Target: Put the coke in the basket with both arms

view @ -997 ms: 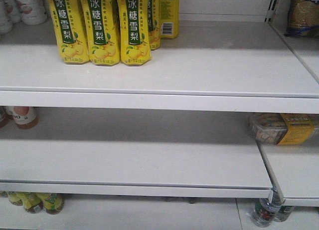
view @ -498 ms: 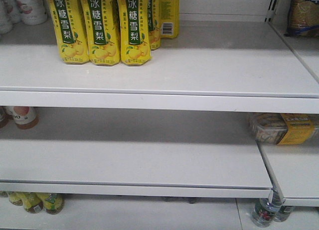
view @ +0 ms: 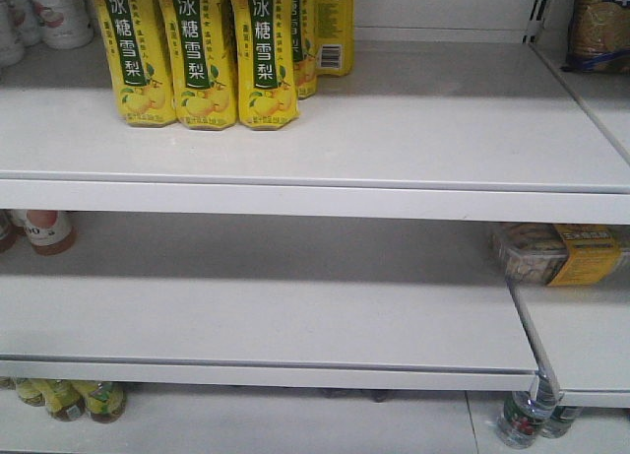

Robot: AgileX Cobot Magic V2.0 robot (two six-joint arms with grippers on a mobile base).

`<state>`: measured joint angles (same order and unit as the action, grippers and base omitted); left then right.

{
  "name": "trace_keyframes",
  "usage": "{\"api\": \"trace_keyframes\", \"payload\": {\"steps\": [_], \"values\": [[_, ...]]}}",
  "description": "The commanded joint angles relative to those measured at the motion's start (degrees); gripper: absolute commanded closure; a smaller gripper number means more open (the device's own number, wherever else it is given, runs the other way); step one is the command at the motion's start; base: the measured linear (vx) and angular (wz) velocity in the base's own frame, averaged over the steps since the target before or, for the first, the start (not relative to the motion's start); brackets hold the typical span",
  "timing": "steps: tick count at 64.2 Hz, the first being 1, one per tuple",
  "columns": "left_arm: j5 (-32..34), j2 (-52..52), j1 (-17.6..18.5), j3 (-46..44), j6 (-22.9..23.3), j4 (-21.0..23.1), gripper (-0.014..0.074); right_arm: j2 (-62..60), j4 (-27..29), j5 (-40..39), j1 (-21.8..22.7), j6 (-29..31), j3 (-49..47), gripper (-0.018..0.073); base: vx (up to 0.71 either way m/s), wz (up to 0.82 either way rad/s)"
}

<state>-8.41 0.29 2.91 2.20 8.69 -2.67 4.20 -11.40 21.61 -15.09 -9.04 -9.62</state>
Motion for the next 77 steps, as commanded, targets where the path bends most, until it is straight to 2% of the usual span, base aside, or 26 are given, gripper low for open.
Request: {"api": "trace_keyframes", "payload": {"steps": [1, 26, 30, 37, 46, 57, 63, 77], "values": [[9.0, 1.3, -0.2, -2.0, -3.1, -2.6, 0.0603, 0.8, -0.4, -4.0, 0.3, 0.3, -1.6, 0.0569, 0.0, 0.0], [9.0, 1.3, -0.2, -2.0, -3.1, -2.6, 0.0603, 0.6, -0.5, -5.3, 0.5, 0.9, 0.4, 0.0569, 0.0, 0.0], [9.0, 1.3, -0.2, -2.0, -3.1, -2.6, 0.0603, 0.6, 0.1, -6.8, 2.5, 2.2, 2.3, 0.0569, 0.0, 0.0], [9.0, 1.3, -0.2, -2.0, -3.1, -2.6, 0.0603, 0.6, 3.7, -13.9, 7.5, 2.2, 7.0, 0.0569, 0.0, 0.0], [8.9, 1.3, -0.2, -2.0, -3.1, -2.6, 0.0603, 0.6, 5.6, -21.0, 13.0, 1.9, 11.8, 0.0569, 0.0, 0.0], [8.9, 1.3, -0.2, -2.0, -3.1, -2.6, 0.0603, -2.0, 6.6, -18.9, 16.7, 2.1, 11.7, 0.0569, 0.0, 0.0], [8.9, 1.3, -0.2, -2.0, -3.1, -2.6, 0.0603, -5.8, 6.6, -16.7, 16.8, 2.9, 11.7, 0.0569, 0.0, 0.0], [8.8, 1.2, -0.2, -2.0, -3.1, -2.6, 0.0603, -5.6, 6.5, -14.9, 16.8, 3.8, 11.7, 0.0569, 0.0, 0.0]]}}
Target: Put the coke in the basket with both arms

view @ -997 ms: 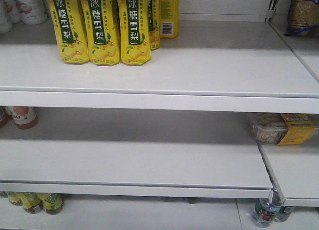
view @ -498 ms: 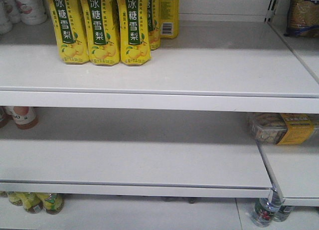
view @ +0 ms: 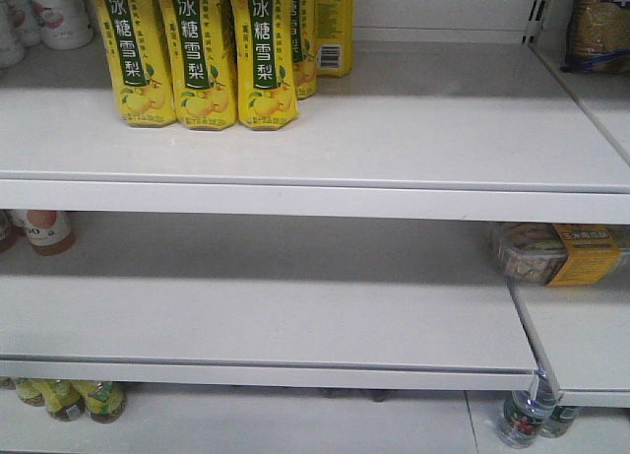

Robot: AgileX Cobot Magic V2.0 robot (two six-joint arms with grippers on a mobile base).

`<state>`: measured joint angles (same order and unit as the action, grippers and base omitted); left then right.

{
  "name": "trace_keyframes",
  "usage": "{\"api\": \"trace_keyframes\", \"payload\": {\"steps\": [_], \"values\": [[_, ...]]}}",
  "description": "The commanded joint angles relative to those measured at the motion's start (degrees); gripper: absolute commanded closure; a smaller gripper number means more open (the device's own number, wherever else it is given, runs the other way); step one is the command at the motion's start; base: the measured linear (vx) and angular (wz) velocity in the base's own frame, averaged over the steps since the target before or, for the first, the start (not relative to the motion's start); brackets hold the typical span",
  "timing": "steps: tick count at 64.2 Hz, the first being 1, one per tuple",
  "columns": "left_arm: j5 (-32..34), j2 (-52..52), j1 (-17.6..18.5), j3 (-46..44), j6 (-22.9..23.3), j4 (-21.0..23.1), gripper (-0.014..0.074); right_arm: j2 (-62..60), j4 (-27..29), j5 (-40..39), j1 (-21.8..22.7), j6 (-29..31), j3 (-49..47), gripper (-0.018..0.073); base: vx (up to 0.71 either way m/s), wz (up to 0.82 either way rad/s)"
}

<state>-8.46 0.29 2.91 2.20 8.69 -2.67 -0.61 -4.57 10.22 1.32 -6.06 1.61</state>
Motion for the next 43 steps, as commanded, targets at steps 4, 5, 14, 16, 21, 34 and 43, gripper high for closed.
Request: {"api": "trace_keyframes", "payload": {"steps": [4, 5, 14, 16, 21, 34, 43], "values": [[8.9, 1.2, -0.2, -2.0, -3.1, -2.6, 0.0603, -0.8, -0.3, -3.9, 0.4, 0.8, 0.5, 0.0569, 0.0, 0.0], [8.9, 1.2, -0.2, -2.0, -3.1, -2.6, 0.0603, -0.8, -0.3, -4.1, 0.4, 0.8, 0.5, 0.0569, 0.0, 0.0], [8.9, 1.2, -0.2, -2.0, -3.1, -2.6, 0.0603, -0.8, -0.4, -4.2, 0.4, 0.8, 0.5, 0.0569, 0.0, 0.0], [8.9, 1.2, -0.2, -2.0, -3.1, -2.6, 0.0603, -0.8, -0.4, -4.2, 0.4, 0.8, 0.5, 0.0569, 0.0, 0.0], [8.9, 1.2, -0.2, -2.0, -3.1, -2.6, 0.0603, -0.8, -0.4, -4.2, 0.4, 0.8, 0.5, 0.0569, 0.0, 0.0], [8.9, 1.2, -0.2, -2.0, -3.1, -2.6, 0.0603, -0.8, -0.4, -4.1, 0.4, 0.8, 0.4, 0.0569, 0.0, 0.0], [8.9, 1.2, -0.2, -2.0, -3.1, -2.6, 0.0603, -0.8, -0.4, -4.1, 0.4, 0.8, 0.4, 0.0569, 0.0, 0.0]]}}
